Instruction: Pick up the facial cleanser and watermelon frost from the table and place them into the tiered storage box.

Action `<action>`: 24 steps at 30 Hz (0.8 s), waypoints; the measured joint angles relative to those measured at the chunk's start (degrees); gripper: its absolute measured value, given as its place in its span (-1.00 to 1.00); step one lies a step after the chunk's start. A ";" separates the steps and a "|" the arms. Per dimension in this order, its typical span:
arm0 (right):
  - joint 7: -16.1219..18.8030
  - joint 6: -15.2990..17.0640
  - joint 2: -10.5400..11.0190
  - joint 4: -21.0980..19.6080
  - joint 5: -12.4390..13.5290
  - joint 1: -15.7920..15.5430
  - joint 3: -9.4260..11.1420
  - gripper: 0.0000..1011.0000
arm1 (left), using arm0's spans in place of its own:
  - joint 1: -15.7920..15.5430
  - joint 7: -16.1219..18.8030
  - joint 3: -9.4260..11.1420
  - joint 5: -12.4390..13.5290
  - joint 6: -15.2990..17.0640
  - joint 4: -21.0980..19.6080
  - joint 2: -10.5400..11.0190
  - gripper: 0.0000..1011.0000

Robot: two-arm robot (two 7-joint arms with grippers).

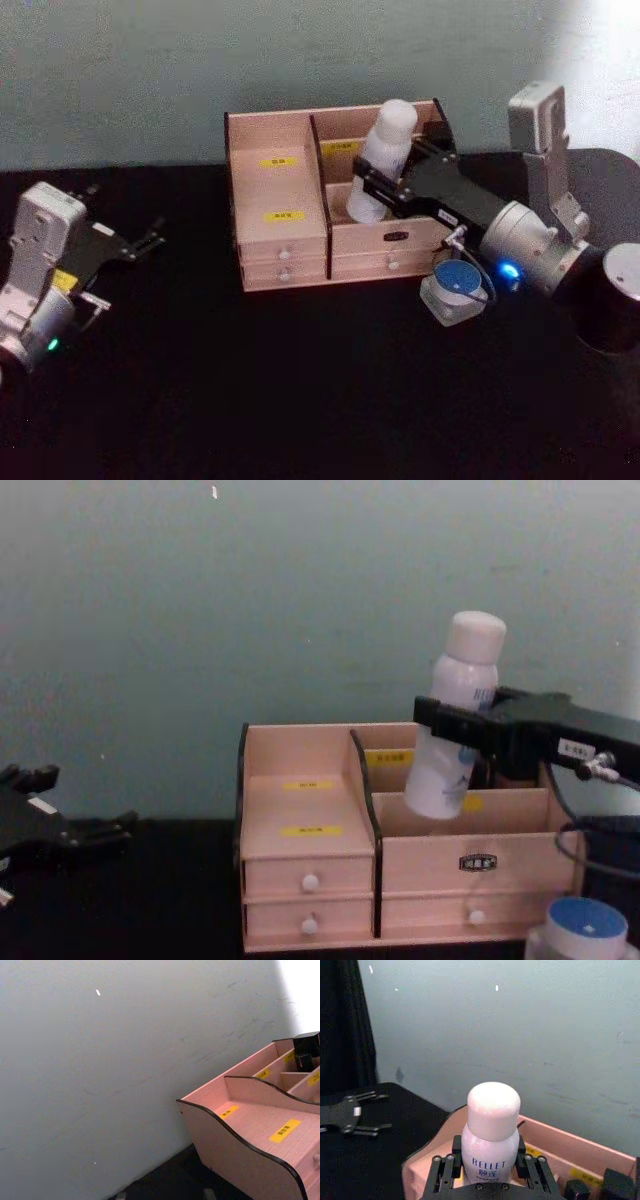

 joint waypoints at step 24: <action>-1.02 -2.65 -5.61 14.79 -4.00 10.62 -0.58 0.17 | 0.00 0.00 0.00 0.00 0.00 0.00 0.00 0.98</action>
